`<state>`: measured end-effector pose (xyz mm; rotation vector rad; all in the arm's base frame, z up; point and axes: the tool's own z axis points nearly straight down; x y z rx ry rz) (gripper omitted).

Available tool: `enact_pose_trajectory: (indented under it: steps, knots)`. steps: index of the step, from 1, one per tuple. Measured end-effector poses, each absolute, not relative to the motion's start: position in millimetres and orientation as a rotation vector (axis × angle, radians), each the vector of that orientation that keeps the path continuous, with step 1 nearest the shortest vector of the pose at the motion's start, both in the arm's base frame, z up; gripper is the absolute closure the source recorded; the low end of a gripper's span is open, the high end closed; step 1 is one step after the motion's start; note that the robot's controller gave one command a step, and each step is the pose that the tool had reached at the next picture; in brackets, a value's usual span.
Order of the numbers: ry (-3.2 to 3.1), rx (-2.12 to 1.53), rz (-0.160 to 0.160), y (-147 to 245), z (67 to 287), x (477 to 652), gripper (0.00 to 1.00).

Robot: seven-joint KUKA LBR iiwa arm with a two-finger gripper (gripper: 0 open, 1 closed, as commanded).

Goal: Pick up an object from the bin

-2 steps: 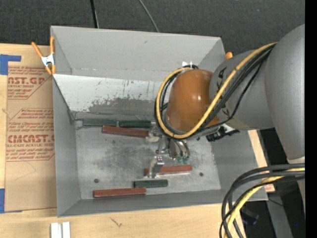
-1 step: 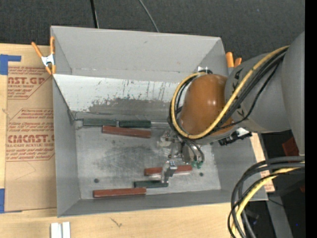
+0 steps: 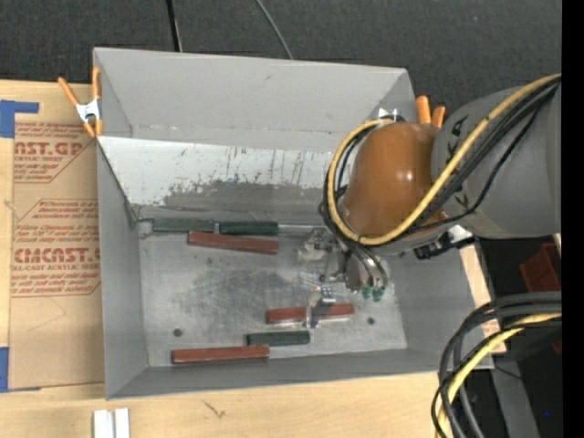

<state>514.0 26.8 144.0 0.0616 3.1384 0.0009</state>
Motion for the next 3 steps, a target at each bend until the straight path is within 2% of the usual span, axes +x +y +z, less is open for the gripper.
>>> enact_pose_trajectory:
  steps: [1,2,3]
  knots:
    - [3.122,0.311,0.002,9.0,75.5,490.9,0.00]
    - [3.129,0.269,0.009,-3.6,74.3,510.4,1.00]
    - [3.129,0.270,0.009,-3.6,74.3,510.4,1.00]
